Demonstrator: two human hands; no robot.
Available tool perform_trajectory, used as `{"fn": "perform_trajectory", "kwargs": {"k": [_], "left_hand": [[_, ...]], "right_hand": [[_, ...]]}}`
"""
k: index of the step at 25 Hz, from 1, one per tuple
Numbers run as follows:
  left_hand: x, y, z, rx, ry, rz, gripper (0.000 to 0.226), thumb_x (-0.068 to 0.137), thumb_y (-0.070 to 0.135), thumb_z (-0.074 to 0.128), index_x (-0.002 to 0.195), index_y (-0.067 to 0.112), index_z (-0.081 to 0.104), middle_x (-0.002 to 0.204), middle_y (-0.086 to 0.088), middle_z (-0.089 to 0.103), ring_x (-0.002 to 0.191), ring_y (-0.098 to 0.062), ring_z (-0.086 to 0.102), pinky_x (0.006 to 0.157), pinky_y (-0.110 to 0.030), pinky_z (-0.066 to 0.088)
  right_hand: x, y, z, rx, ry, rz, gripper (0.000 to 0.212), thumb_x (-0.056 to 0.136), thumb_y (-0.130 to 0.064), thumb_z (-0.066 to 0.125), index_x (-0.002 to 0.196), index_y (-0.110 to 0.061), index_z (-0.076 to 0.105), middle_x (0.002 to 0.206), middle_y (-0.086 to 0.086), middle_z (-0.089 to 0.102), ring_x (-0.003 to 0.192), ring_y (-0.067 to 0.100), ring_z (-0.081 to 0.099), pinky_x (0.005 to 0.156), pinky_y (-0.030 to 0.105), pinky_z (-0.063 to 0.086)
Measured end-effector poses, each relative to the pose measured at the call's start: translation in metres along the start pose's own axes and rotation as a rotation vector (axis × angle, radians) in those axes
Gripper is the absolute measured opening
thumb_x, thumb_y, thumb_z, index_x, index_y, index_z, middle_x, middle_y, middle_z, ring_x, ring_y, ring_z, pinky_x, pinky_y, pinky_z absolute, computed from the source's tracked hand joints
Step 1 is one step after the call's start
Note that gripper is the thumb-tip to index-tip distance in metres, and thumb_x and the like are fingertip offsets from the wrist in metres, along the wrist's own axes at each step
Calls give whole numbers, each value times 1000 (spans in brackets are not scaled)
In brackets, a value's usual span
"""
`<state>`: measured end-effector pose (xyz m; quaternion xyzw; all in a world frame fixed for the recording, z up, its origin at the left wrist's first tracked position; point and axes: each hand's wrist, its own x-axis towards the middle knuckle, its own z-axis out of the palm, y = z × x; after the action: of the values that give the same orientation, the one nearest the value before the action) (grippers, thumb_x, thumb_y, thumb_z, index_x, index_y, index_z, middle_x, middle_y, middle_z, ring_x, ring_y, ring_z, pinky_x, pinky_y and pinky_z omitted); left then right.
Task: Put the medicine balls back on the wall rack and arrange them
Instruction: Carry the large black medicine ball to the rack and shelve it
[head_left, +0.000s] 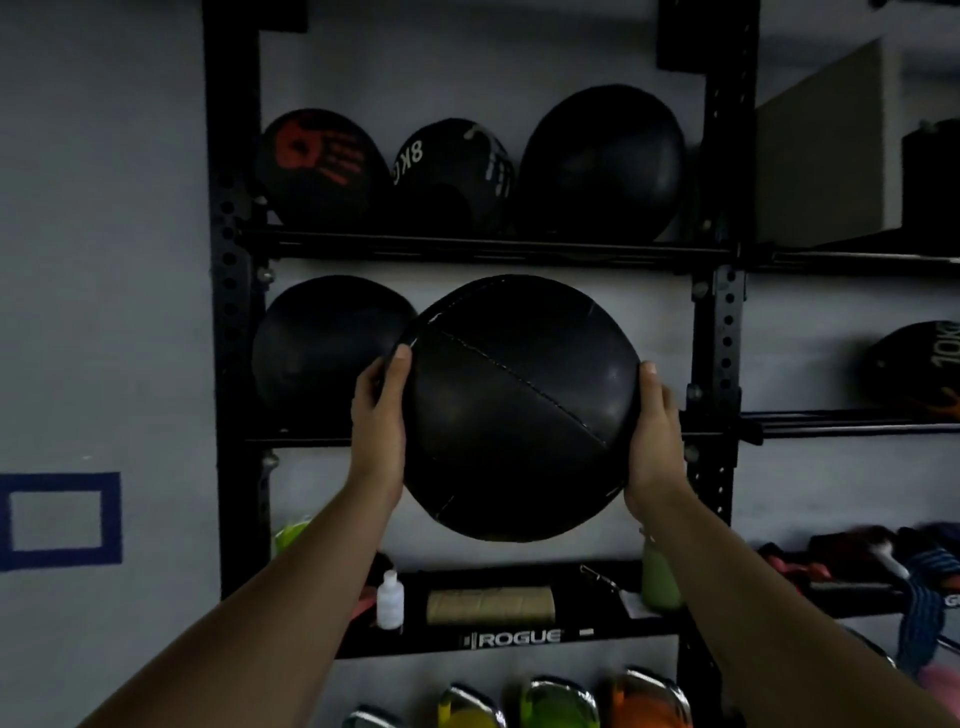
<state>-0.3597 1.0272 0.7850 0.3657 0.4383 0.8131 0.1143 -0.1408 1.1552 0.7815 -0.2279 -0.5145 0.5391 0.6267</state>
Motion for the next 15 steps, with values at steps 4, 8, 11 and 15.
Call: {"fn": "perform_trajectory", "kwargs": {"k": [4, 8, 11, 15], "left_hand": [[51, -24, 36, 30, 27, 23, 116, 49, 97, 69, 145, 35, 57, 144, 1, 63, 128, -21, 65, 113, -49, 52], [116, -55, 79, 66, 66, 62, 122, 46, 102, 63, 149, 38, 52, 145, 1, 62, 128, -22, 64, 112, -51, 52], [167, -80, 102, 99, 113, 61, 119, 47, 103, 62, 149, 41, 51, 148, 1, 60, 131, -24, 62, 112, -52, 51], [216, -118, 115, 226, 123, 108, 111, 57, 103, 58, 151, 45, 50, 156, 5, 52, 145, -24, 49, 121, -54, 42]], "right_hand": [[79, 9, 9, 5, -11, -20, 48, 101, -66, 46, 131, -30, 52, 124, 2, 65, 118, 27, 65, 107, 50, 52], [173, 26, 21, -1, -50, -27, 53, 100, -67, 46, 136, -29, 53, 127, 3, 66, 117, 26, 66, 109, 52, 52], [239, 44, 35, 22, -89, -39, 48, 103, -63, 45, 134, -27, 53, 124, 1, 67, 118, 26, 66, 107, 50, 53], [295, 79, 50, -1, -187, -157, 35, 106, -45, 55, 135, -26, 57, 127, 1, 65, 123, 25, 64, 91, 30, 53]]}}
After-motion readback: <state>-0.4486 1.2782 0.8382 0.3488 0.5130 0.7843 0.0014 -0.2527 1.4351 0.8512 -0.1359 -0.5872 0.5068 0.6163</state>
